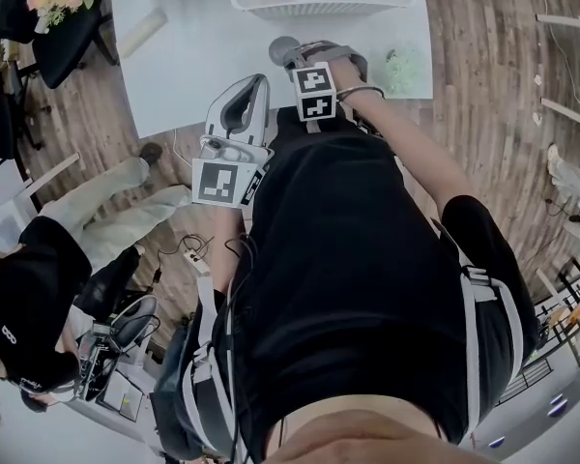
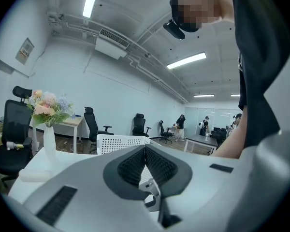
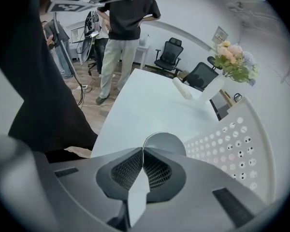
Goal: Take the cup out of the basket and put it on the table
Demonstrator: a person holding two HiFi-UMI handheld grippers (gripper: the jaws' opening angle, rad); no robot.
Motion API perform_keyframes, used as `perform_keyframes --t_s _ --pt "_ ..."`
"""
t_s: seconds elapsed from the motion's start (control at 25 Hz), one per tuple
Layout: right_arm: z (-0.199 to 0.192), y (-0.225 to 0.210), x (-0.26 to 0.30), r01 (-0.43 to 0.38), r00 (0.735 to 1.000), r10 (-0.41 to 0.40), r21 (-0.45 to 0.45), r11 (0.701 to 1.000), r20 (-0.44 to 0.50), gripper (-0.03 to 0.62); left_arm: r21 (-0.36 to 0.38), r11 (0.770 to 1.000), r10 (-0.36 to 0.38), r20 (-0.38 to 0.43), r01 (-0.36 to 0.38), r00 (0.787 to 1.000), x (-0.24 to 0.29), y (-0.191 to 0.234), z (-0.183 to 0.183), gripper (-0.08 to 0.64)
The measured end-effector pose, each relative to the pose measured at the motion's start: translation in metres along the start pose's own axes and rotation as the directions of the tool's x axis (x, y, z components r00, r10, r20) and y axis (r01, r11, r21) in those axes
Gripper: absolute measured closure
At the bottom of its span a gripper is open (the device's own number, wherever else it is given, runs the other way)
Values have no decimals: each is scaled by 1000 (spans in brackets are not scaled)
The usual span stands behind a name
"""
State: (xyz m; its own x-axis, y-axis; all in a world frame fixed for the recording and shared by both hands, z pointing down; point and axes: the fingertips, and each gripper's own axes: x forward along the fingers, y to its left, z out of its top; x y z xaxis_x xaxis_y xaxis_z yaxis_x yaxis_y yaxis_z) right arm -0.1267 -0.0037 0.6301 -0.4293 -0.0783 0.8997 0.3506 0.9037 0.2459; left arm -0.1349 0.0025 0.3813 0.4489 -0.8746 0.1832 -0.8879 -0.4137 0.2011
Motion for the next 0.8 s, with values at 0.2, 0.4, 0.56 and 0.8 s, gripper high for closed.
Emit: perform_keyframes --t_s 0.2,0.4,0.56,0.8 --pt "-2 4 16 -55 998 55 5 998 -27 568 5 1000 -4 -3 4 1000 2 4 0 538" --pt "-2 5 19 -63 998 63 43 997 -9 568 6 1000 -7 -3 7 1000 2 4 1 538" --pt "-3 7 17 -58 998 58 42 997 -8 566 6 1000 -7 -4 7 1000 2 4 1 538" --pt "2 0 -4 -25 998 16 132 991 67 566 17 1000 -16 -14 16 1000 2 4 1 538"
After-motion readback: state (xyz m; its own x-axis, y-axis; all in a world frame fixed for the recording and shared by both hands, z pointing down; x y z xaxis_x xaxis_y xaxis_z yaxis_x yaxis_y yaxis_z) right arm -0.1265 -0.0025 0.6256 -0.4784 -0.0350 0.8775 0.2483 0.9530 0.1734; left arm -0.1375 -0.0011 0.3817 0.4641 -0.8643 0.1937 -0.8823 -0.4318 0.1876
